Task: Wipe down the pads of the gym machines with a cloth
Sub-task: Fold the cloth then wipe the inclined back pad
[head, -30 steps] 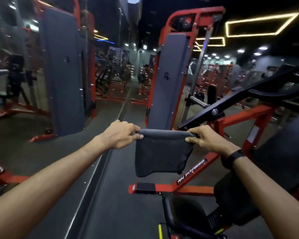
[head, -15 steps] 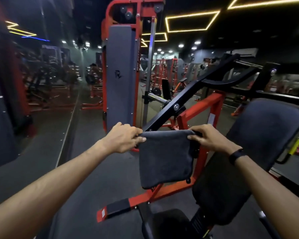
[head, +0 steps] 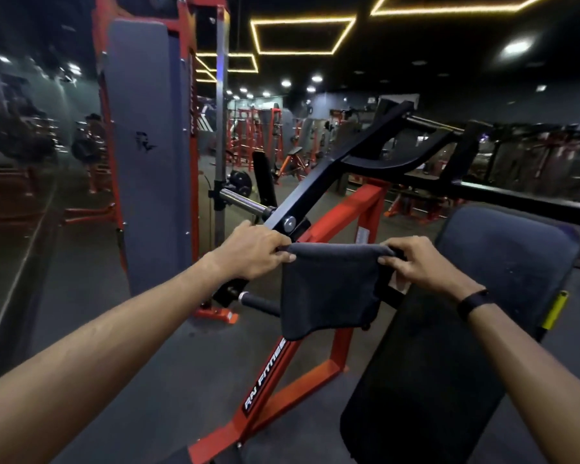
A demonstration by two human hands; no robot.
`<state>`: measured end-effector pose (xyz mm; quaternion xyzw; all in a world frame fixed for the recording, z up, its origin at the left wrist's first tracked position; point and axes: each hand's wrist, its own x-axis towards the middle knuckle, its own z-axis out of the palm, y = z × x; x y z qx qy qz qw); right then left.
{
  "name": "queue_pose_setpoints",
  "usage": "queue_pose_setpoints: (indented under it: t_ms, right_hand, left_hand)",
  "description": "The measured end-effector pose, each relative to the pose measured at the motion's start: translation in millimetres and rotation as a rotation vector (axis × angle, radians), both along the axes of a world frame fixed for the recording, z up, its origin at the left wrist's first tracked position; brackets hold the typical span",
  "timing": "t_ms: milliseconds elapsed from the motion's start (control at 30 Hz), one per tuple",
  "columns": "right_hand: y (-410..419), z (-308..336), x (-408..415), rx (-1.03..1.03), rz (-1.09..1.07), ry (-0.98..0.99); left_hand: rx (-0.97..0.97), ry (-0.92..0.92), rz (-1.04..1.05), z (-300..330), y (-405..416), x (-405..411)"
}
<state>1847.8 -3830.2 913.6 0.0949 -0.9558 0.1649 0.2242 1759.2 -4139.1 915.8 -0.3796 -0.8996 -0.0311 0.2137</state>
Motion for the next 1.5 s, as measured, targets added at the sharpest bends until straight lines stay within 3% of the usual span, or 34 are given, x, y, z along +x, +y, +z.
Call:
queue_pose_setpoints:
  t_ms: [267, 600, 733, 933, 1233, 1500]
  right_hand:
    - [39, -25, -25, -0.059, -0.208, -0.089]
    - [48, -33, -75, -0.212, -0.622, -0.014]
    - [43, -32, -95, -0.219, -0.792, 0.067]
    - [40, -18, -80, -0.277, -1.022, 0.163]
    - [38, 6, -47, -0.352, -1.239, 0.330]
    - [66, 13, -55, -0.371, -1.270, 0.522]
  left_hand:
    - [-0.040, -0.094, -0.191, -33, 75, -94]
    - [0.010, -0.087, -0.530, -45, 167, -224]
    - [0.141, -0.489, -0.668, -42, 198, -268]
    - [0.312, -0.700, -0.805, -32, 248, -263]
    - [0.370, -0.706, -0.947, -13, 295, -227]
    - [0.477, -0.742, -0.970, 1, 346, -225]
